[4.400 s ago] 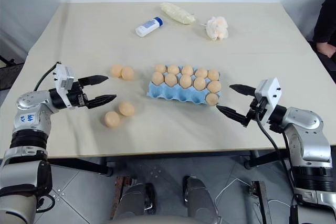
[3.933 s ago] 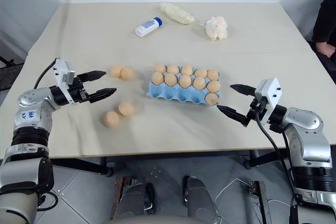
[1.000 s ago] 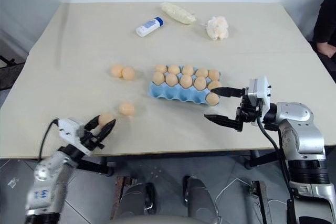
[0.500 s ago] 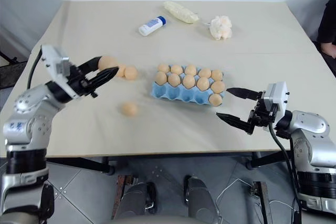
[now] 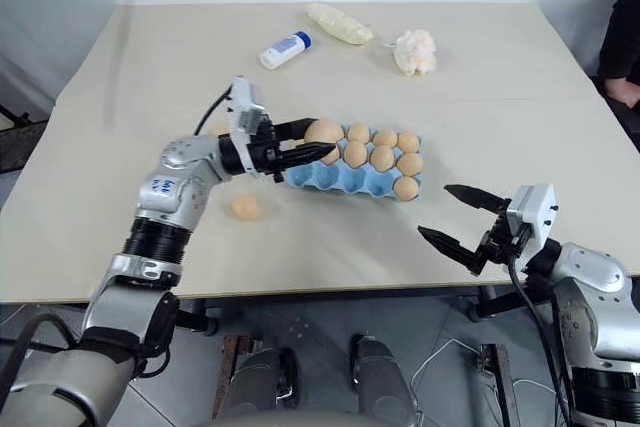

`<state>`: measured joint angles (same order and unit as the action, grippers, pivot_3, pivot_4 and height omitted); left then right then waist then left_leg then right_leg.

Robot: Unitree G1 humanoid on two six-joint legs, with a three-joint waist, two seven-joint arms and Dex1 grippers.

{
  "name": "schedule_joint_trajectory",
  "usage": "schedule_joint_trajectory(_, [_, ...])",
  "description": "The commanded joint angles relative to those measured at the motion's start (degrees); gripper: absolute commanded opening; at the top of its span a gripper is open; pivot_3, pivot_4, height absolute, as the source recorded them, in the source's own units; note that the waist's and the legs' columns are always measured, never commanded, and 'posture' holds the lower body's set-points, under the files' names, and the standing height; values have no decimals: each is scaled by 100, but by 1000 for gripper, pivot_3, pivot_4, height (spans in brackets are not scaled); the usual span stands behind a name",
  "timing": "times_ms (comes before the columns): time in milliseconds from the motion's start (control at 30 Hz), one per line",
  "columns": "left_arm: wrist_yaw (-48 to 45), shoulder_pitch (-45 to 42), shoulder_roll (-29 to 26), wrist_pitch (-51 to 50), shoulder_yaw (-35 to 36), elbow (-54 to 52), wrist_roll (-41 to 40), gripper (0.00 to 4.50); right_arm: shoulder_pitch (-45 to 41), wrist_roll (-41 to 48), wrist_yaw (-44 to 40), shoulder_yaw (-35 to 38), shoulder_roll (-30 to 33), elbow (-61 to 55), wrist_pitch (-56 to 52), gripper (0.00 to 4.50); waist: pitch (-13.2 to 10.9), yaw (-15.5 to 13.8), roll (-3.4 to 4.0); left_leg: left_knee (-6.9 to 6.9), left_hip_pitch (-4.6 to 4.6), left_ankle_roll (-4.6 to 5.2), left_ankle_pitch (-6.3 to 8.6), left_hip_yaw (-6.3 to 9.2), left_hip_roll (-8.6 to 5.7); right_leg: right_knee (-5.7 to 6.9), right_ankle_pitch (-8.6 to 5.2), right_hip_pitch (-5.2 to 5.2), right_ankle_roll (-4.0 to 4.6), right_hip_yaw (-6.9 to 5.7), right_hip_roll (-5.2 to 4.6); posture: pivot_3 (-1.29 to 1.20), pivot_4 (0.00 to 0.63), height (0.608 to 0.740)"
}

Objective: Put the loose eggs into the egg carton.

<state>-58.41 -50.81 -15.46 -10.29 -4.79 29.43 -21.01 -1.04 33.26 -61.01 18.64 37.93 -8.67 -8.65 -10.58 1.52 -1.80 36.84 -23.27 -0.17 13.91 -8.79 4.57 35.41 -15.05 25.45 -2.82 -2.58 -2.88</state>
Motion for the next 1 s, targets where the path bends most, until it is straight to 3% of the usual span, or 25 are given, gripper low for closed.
schedule_joint_trajectory(33, [64,-385,256,230,-90,371,266,1907,127,76,88,229,-8,-215,148,4500,0,-6,-1,5,-1,1,1,2,1,1,0,-1,0,-1,1,0,150,740])
schedule_joint_trajectory(433, [599,-1285,1277,935,-392,1945,1220,1907,368,10,107,282,-10,32,435,4500,-6,3,-7,20,-7,11,7,6,1,-8,-1,-6,-4,0,6,0,150,740])
schedule_joint_trajectory(733, [1063,-1511,1495,1235,-365,2616,1667,1907,444,-6,248,246,4,-33,469,4500,-9,2,-9,21,-6,8,10,24,1,-8,-4,-5,0,1,20,0,150,740])
schedule_joint_trajectory(767, [1066,-1512,1505,1243,-355,2635,1675,2589,437,-4,304,227,11,-102,421,4500,-9,1,-9,21,-6,7,10,24,1,-8,-4,-6,0,1,20,0,150,740])
schedule_joint_trajectory(967, [1004,-1509,1510,1224,-255,2582,1635,4475,387,15,471,195,63,-306,215,4500,-10,-4,-9,19,-6,7,11,24,1,-8,-5,-5,1,1,20,0,150,740])
schedule_joint_trajectory(1000, [986,-1505,1494,1208,-235,2538,1627,4493,380,18,479,199,69,-322,190,4500,-10,-5,-9,19,-6,7,11,24,1,-8,-5,-5,1,1,20,0,150,740])
